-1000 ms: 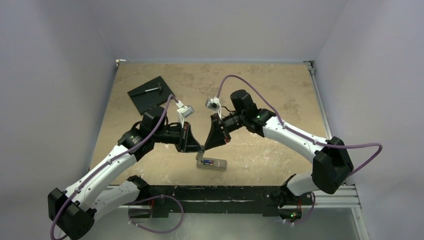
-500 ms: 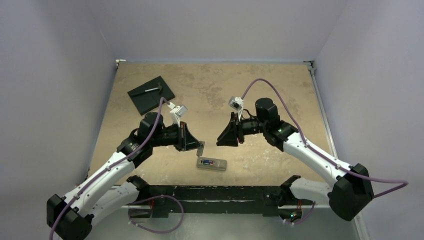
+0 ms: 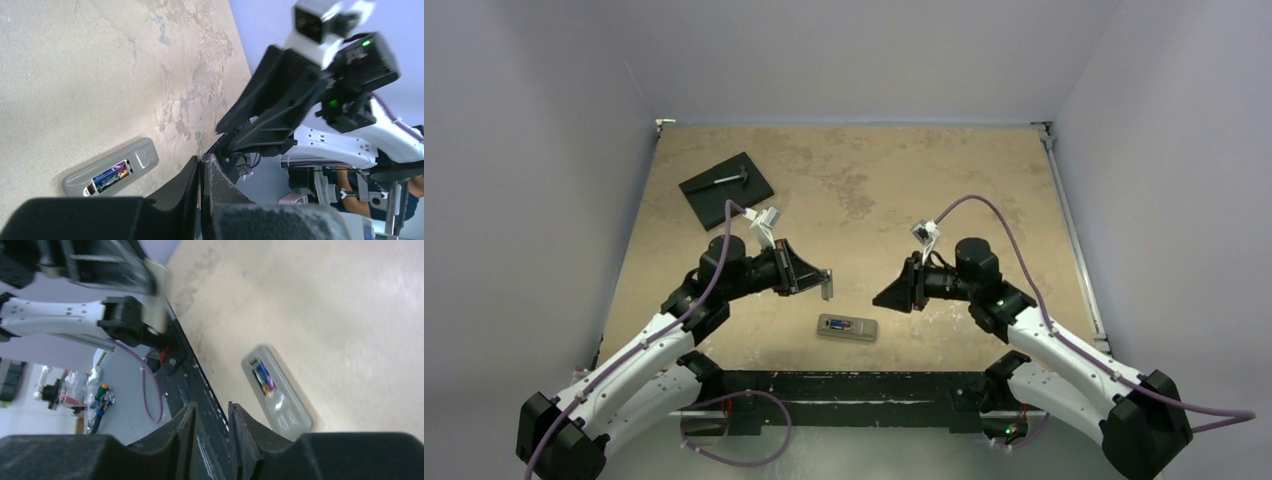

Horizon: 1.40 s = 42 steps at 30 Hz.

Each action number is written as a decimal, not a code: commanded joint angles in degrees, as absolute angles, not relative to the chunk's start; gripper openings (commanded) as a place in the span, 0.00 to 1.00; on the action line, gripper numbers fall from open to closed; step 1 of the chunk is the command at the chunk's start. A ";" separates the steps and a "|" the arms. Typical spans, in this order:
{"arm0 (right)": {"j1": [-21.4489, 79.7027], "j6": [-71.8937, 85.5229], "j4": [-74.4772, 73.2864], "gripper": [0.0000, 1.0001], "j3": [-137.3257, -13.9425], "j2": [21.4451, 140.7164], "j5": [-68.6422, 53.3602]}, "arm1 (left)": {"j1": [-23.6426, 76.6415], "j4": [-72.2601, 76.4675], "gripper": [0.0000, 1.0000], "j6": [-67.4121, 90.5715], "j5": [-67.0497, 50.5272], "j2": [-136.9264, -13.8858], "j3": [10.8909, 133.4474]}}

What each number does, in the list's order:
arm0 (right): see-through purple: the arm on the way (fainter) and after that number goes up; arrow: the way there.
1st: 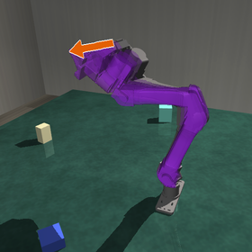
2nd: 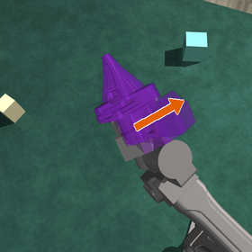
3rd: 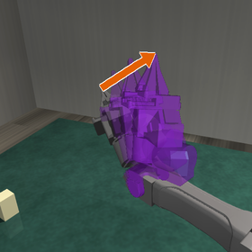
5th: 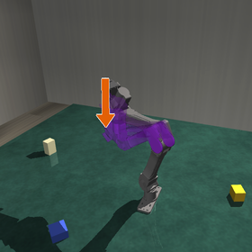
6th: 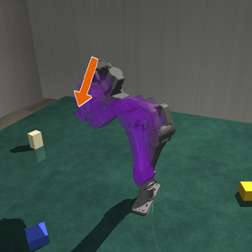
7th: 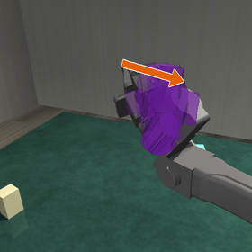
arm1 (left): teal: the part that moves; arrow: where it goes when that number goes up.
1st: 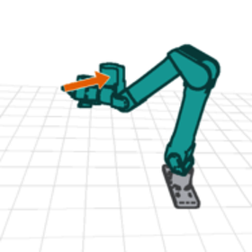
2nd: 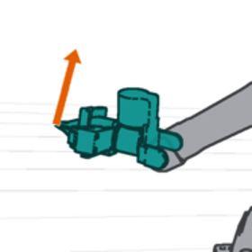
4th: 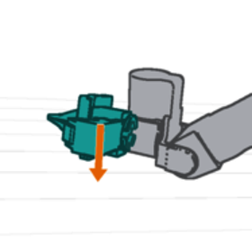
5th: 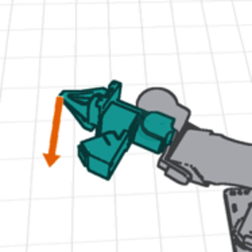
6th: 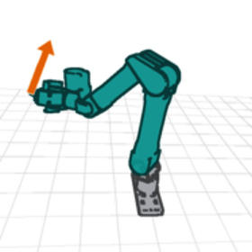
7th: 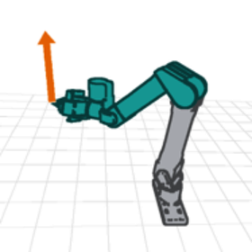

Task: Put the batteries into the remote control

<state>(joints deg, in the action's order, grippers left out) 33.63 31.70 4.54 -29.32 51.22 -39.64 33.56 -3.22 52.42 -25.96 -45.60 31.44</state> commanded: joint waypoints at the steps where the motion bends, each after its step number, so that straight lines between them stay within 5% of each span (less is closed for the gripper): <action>1: 33.42 41.46 10.30 0.32 -21.95 50.86 -36.12 | 33.84 2.94 0.00 56.02 -23.04 -45.05 29.83; 12: 39.05 46.98 12.14 0.00 -13.35 52.91 -31.75 | 33.84 2.55 0.00 55.65 -22.81 -45.02 29.64; 24: 52.51 49.90 14.94 0.00 -15.41 64.95 -18.19 | 33.84 0.54 0.00 53.78 -23.41 -44.93 29.79; 42: 54.58 50.94 6.71 0.00 -21.17 73.92 -3.44 | 33.75 -1.66 0.00 50.96 -22.80 -46.76 30.41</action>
